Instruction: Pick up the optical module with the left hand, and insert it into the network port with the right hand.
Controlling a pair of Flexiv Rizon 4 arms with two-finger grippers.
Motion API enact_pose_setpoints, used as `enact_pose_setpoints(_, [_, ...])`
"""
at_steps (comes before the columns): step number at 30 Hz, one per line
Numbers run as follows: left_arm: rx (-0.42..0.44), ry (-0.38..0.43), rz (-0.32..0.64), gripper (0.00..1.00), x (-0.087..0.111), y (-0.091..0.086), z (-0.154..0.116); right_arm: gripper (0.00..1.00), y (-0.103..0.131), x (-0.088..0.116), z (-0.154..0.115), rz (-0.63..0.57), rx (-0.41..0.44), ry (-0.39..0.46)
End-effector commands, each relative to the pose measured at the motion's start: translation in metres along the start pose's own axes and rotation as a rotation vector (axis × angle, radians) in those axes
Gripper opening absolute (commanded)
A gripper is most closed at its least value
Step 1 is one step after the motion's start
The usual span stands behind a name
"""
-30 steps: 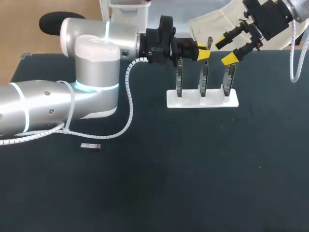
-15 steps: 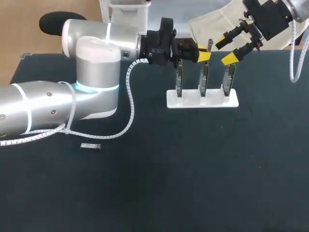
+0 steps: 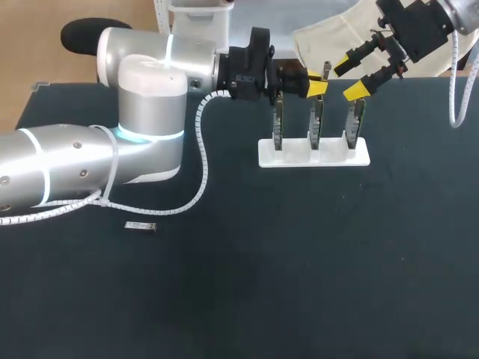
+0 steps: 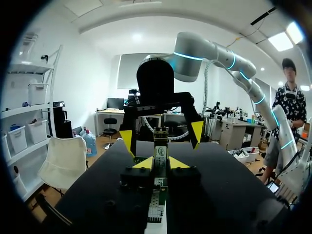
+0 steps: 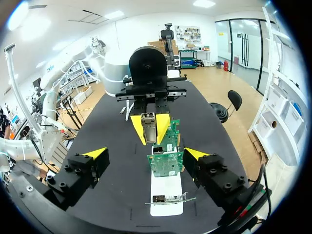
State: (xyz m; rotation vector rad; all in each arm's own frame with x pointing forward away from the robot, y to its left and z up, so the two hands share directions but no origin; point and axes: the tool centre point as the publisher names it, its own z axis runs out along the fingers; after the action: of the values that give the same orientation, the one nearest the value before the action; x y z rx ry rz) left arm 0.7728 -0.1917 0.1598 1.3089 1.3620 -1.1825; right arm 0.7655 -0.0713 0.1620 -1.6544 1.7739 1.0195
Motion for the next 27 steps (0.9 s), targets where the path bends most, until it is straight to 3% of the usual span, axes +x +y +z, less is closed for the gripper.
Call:
enact_pose_setpoints(1, [0.007,0.003,0.0,0.0,0.0,0.002,0.0,1.0,0.003,0.001,0.0,-0.001,0.007,-0.001])
enact_pose_setpoints(6, [0.007,0.003,0.0,0.0,0.0,0.002,0.0,1.0,0.003,0.001,0.0,-0.001,0.007,-0.001])
enact_pose_setpoints(14, [0.007,0.003,0.0,0.0,0.0,0.002,0.0,1.0,-0.007,-0.009,-0.006,-0.017,0.085,-0.008])
enact_pose_setpoints(27, [0.007,0.003,0.0,0.0,0.0,0.002,0.0,1.0,-0.006,-0.033,0.004,-0.053,0.078,-0.045])
